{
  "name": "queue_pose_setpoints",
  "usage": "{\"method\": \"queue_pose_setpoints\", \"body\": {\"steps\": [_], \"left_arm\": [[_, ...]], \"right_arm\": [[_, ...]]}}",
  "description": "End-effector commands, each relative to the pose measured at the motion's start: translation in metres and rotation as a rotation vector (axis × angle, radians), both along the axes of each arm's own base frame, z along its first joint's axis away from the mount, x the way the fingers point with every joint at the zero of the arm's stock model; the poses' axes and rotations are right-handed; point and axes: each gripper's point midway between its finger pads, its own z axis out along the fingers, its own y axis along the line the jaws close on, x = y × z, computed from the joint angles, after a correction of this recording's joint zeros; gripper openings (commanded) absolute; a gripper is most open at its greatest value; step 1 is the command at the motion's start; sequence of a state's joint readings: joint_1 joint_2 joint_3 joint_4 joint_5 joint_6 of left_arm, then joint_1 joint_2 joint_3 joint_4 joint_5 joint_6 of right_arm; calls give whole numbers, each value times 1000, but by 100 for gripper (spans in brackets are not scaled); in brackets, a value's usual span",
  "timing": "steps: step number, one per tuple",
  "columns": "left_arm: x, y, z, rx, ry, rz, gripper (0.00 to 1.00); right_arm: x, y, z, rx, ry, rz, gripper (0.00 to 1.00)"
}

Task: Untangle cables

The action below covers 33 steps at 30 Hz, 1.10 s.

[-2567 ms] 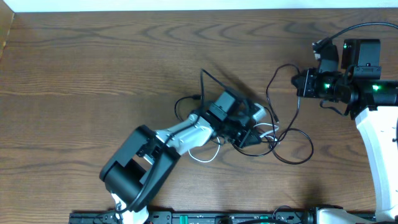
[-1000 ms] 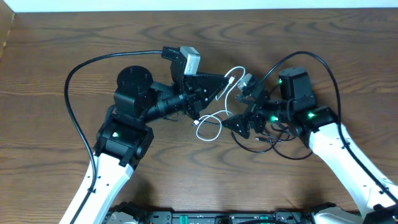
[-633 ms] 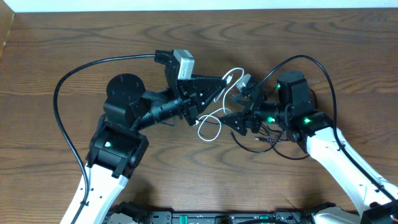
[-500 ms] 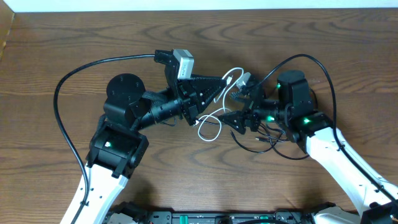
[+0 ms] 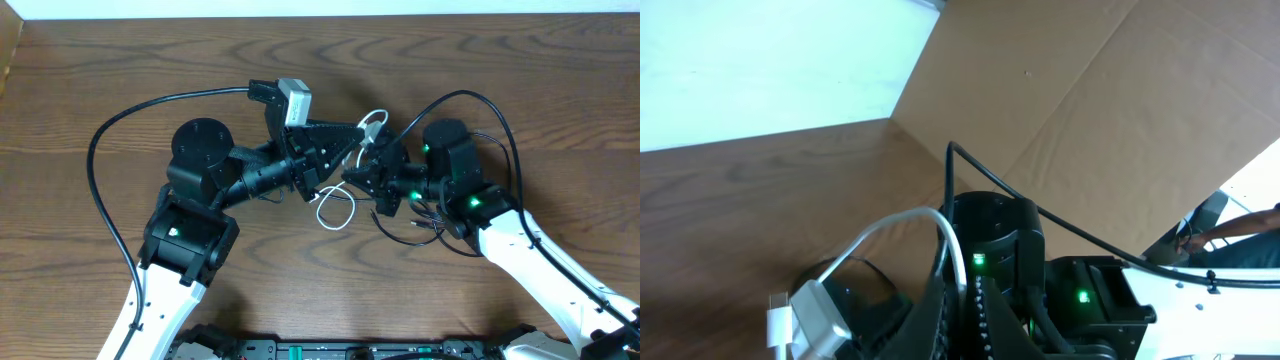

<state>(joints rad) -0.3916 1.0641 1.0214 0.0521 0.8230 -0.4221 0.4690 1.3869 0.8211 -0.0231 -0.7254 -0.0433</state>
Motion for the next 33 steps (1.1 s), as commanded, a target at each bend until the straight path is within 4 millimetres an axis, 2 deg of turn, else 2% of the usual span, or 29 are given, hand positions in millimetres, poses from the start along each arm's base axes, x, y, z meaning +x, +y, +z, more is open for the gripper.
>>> {"method": "queue_pose_setpoints", "body": {"steps": [1,7,12,16,18,20,22,26,29,30,33], "left_arm": [[4,9,11,-10,-30,34,8],[18,28,8,-5,-19,102,8],[30,49,-12,57,19,165,7],[31,54,-24,102,28,173,8],[31,54,-26,114,26,173,12],[33,57,-32,132,43,193,25],[37,61,-44,163,77,222,29],[41,62,-68,215,147,225,30],[46,60,-85,244,191,215,30],[50,59,-95,257,214,210,30],[57,57,-115,285,268,198,30]], "right_arm": [[-1,-9,-13,-26,68,-34,1],[-1,-30,-30,-86,162,-96,1],[1,-48,-50,-183,214,-182,1],[1,-55,-50,-206,224,-225,1],[4,-58,-47,-206,225,-262,1],[6,-61,-39,-195,228,-301,1],[6,-65,-30,-182,240,-333,1],[5,-77,-1,-166,251,-377,1],[2,-84,29,-158,240,-393,1],[1,-86,47,-148,226,-400,1],[-2,-92,76,-136,198,-418,1]]}}
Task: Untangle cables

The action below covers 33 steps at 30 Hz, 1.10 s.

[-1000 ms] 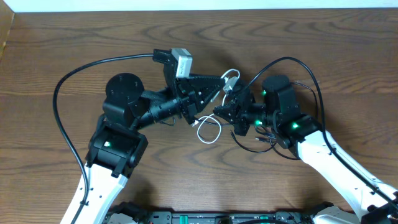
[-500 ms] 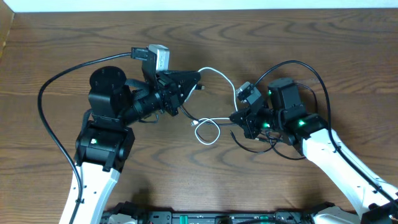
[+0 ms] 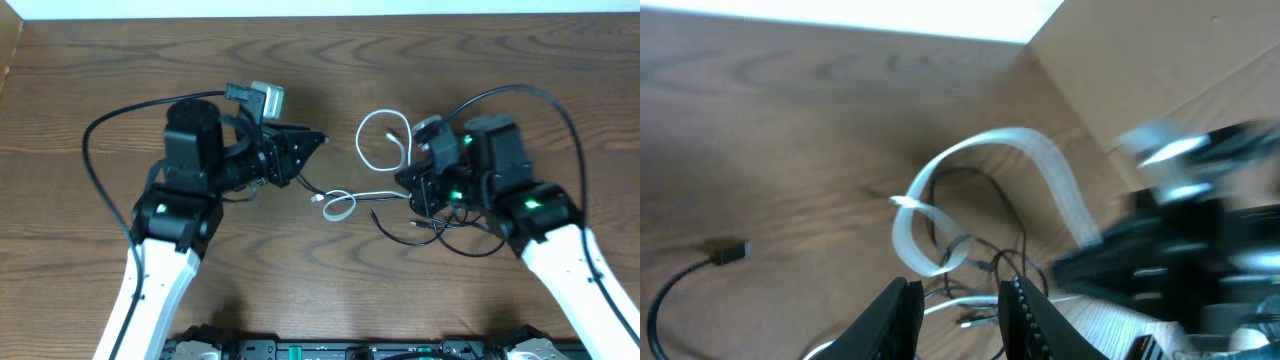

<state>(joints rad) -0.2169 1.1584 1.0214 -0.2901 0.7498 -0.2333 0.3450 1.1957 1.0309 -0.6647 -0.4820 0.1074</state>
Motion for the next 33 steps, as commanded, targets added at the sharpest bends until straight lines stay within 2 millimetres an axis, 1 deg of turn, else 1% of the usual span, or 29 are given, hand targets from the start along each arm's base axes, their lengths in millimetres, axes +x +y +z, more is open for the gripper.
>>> {"method": "queue_pose_setpoints", "body": {"steps": [1,3,4,5,7,10,13,14,16,17,20,23,25,28,30,33], "left_arm": [[12,-1,-24,50,43,-11,30],[16,-2,-42,69,90,-18,30],[19,-2,-55,81,124,-22,30],[22,-4,-70,96,159,-32,30],[24,-8,-88,119,189,-59,29],[24,-18,-116,155,235,-107,29],[23,-28,-140,176,282,-141,29],[22,-33,-151,190,295,-162,29],[21,-37,-161,200,309,-179,29],[21,-39,-169,207,323,-187,29],[20,-41,-179,215,343,-196,29],[18,-45,-184,223,348,-211,29],[16,-47,-184,225,346,-220,29],[12,-53,-184,228,345,-236,29],[7,-59,-185,233,345,-256,29],[-4,-70,-188,242,335,-296,29]], "right_arm": [[3,-7,56,32,-97,-34,1],[1,-13,76,27,-120,-53,1],[0,-20,87,10,-133,-80,1],[0,-30,98,-25,-146,-123,1],[-1,-44,110,-73,-155,-178,1],[-7,-73,125,-176,-163,-284,1],[-14,-95,132,-253,-159,-359,1],[-18,-107,133,-284,-142,-407,1],[-21,-123,132,-323,-119,-485,1],[-26,-139,131,-366,-97,-561,1],[-30,-154,133,-391,-85,-632,1],[-32,-162,146,-388,-117,-669,1],[-33,-171,158,-386,-147,-722,1],[-33,-181,168,-384,-170,-781,1],[-34,-182,174,-368,-182,-796,1],[-34,-176,176,-338,-179,-769,1]]}}
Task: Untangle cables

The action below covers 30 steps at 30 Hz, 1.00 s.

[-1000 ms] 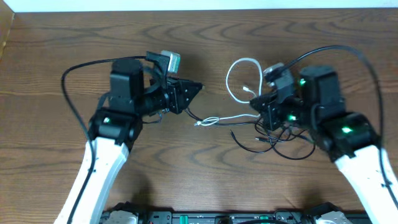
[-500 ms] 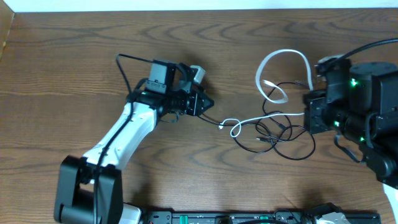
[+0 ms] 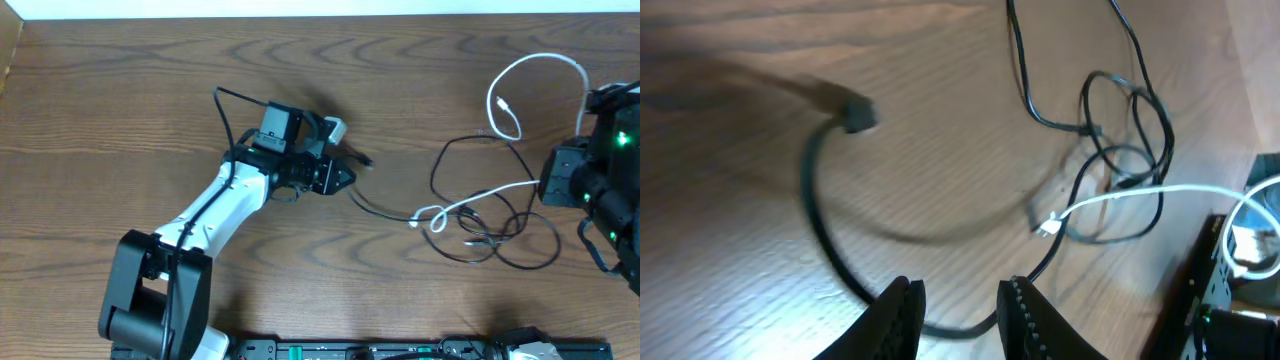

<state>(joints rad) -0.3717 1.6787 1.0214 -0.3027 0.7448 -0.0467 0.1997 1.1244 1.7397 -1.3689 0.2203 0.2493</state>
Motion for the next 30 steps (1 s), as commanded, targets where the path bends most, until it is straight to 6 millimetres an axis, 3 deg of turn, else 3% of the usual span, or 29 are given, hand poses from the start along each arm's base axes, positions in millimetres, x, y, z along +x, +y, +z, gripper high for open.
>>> {"method": "queue_pose_setpoints", "body": {"steps": [1,9,16,23,30], "left_arm": [[-10,-14,-3,5,-30,-60,29],[-42,-53,-6,-25,-67,-187,30],[-65,-76,-5,-34,-67,-261,30],[-81,-95,-1,-53,-64,-297,30],[-92,-104,-7,-11,-64,-297,30]], "right_arm": [[-3,0,10,36,-32,-12,1],[14,50,15,194,-44,207,1],[38,56,22,207,-91,216,1],[85,65,-11,200,-3,208,1],[156,88,-47,198,12,229,1]]}}
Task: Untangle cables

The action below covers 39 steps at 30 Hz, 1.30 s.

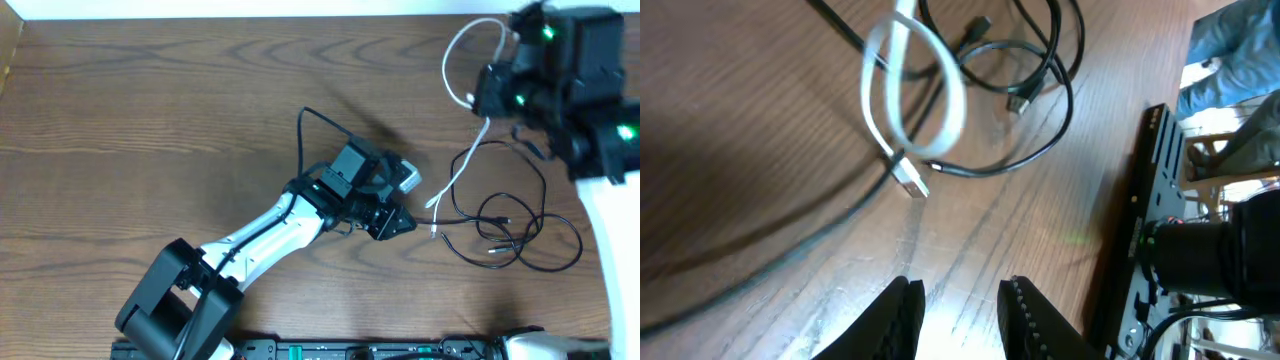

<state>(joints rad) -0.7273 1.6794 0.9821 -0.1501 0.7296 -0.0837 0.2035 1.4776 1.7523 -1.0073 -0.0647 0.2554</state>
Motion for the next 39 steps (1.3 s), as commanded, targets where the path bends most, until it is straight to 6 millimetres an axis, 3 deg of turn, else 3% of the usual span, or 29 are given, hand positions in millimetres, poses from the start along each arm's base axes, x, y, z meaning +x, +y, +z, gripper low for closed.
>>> {"method": "queue_pose_setpoints", "body": {"steps": [1,4,8,11,14,17,18,22,26,28,30,32,39], "left_arm": [[-3,0,-9,40,5,26,30],[-4,-1,-9,42,23,37,30],[-5,0,-10,45,25,37,30],[-5,0,-11,48,28,37,30],[-4,2,-13,59,21,47,30],[-1,4,-16,76,9,62,30],[2,6,-18,87,-4,75,30],[5,7,-20,100,-17,89,30],[5,7,-20,98,-18,89,30],[5,7,-20,99,-17,89,30],[5,7,-20,99,-17,89,30],[5,7,-20,99,-17,89,30],[5,7,-20,98,-16,89,30]], "right_arm": [[28,11,-10,3,-16,19,1],[60,17,-17,11,-62,16,1],[95,15,-12,10,-165,-15,1],[122,5,16,31,-314,-53,1],[130,0,43,52,-416,-66,1],[117,14,86,94,-487,27,1],[87,35,131,136,-570,139,1],[41,52,176,210,-645,254,1],[-1,48,205,247,-682,260,1],[-8,38,204,227,-667,213,1],[-9,19,188,177,-604,112,1],[-7,1,156,109,-485,12,1],[-17,-26,73,-24,-159,-118,1]]}}
